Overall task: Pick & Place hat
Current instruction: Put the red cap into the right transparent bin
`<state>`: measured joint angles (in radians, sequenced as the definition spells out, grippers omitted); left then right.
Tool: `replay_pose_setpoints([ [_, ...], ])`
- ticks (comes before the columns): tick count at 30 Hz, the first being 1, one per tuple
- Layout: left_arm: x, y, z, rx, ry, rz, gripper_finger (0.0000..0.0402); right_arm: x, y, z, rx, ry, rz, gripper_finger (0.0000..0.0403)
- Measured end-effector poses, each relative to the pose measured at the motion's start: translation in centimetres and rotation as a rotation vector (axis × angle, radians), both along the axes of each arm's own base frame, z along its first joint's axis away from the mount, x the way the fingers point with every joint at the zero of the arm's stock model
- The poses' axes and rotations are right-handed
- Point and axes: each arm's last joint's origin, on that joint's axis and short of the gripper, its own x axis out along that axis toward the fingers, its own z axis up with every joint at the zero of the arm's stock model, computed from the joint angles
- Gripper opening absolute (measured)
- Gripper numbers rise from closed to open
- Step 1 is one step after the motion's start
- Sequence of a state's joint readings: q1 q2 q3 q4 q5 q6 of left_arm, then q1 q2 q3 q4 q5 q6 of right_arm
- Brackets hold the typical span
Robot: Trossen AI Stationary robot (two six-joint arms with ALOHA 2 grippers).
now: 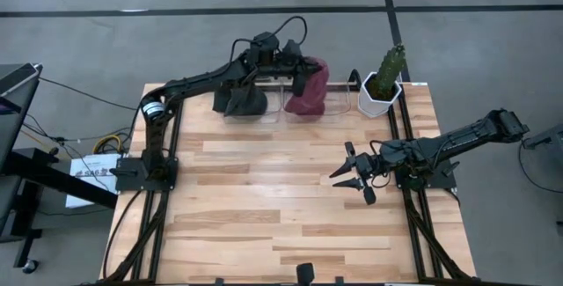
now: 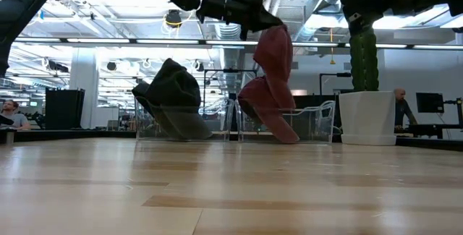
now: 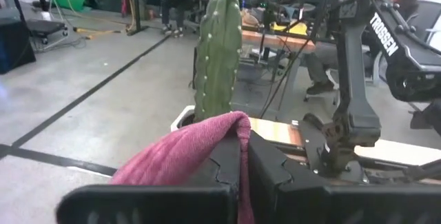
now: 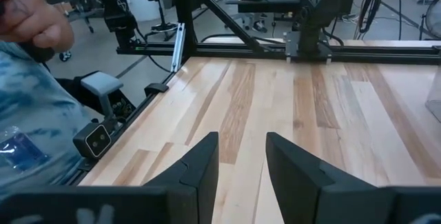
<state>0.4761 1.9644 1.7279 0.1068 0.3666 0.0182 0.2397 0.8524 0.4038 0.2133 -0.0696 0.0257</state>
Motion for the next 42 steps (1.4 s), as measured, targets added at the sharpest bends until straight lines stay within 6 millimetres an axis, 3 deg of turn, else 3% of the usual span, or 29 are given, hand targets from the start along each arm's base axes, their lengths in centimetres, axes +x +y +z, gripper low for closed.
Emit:
replay_pose_setpoints([
  [11,0.5,-0.1,-1.2,-0.014,0.027,-0.008,0.0014,0.0,0.0,-0.1,-0.002,0.009,0.0,0.0113],
  [25,0.2,-0.5,-4.9,-0.06,0.118,-0.013,0.0015,0.0,0.0,-0.1,-0.002,0.01,0.0,0.0113],
  [36,0.7,-1.1,-3.8,-0.075,0.005,-0.011,0.0015,0.0,0.0,-0.1,-0.002,0.01,0.0,0.0113],
  [42,0.6,-0.6,-3.7,-0.127,-0.017,0.118,0.0014,0.0,0.0,-0.1,-0.002,0.01,0.0,0.0113],
])
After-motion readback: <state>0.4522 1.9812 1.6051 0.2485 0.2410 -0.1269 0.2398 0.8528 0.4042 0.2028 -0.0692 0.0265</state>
